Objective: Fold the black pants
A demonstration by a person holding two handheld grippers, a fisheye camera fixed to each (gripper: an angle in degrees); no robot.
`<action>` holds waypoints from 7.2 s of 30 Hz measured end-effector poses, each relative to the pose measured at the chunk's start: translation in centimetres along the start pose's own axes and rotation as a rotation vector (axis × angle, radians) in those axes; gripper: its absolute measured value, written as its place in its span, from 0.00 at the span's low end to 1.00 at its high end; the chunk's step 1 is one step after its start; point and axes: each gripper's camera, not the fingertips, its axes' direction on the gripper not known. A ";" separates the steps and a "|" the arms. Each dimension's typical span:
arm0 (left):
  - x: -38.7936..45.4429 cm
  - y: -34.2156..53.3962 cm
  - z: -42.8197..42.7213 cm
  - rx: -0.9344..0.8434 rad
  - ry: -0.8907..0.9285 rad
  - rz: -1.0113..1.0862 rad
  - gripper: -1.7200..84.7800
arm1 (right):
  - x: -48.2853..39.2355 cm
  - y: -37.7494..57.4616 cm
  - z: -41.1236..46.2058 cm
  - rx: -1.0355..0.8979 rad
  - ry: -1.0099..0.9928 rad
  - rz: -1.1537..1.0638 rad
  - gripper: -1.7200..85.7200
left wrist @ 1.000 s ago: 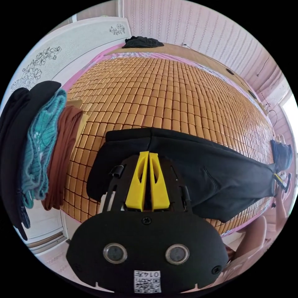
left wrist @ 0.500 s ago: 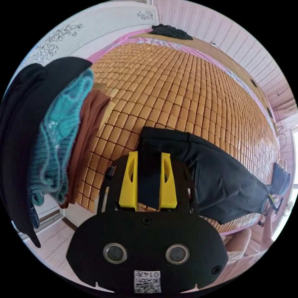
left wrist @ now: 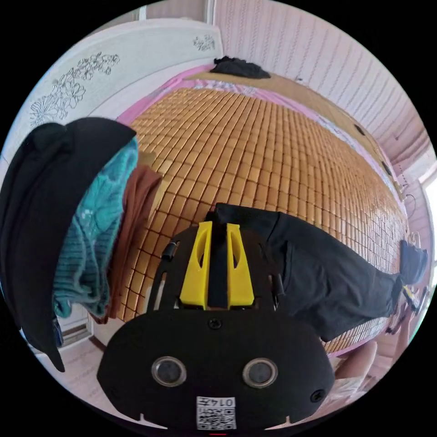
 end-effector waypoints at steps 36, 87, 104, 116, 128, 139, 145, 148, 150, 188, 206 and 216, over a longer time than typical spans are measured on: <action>34.6 22.3 4.4 0.023 0.461 0.887 0.01 | -45.5 -19.8 -2.0 -0.070 -0.240 -0.542 0.01; 48.5 30.7 9.4 -0.035 0.525 0.889 0.01 | -49.8 -31.5 7.8 -0.502 -0.076 -0.823 0.01; 65.1 40.3 2.6 0.106 0.513 1.326 0.11 | 5.8 14.3 9.0 0.176 -0.270 0.480 0.13; 84.2 47.8 2.1 0.100 0.459 1.636 0.13 | 22.8 29.5 18.6 0.157 -0.436 0.627 0.06; 90.8 54.4 2.6 0.028 0.438 1.720 0.03 | 33.3 46.7 20.0 0.438 -0.956 0.612 0.06; 82.8 57.3 -2.9 0.087 0.514 1.774 0.01 | 40.0 53.0 29.6 0.447 -1.376 0.959 0.24; 78.6 58.4 -5.5 0.150 0.486 1.835 0.01 | 40.7 52.2 29.8 0.392 -1.323 0.951 0.05; 77.2 58.0 -7.3 0.179 0.539 1.815 0.01 | 42.1 52.7 27.3 0.486 -1.346 0.908 0.04; 77.0 57.6 -8.8 0.211 0.601 1.801 0.01 | 43.6 53.2 25.4 0.563 -1.366 0.897 0.03; 21.4 27.3 -2.5 0.114 0.438 0.180 0.08 | 0.9 10.8 4.7 0.090 -0.759 0.000 0.08; 20.3 20.3 0.9 -0.081 0.246 0.384 0.16 | -8.4 -2.8 -0.7 0.136 -0.588 -0.155 0.16; 18.5 21.3 0.0 -0.056 0.221 0.449 0.13 | -29.4 -22.7 -1.7 0.045 -0.557 -0.582 0.19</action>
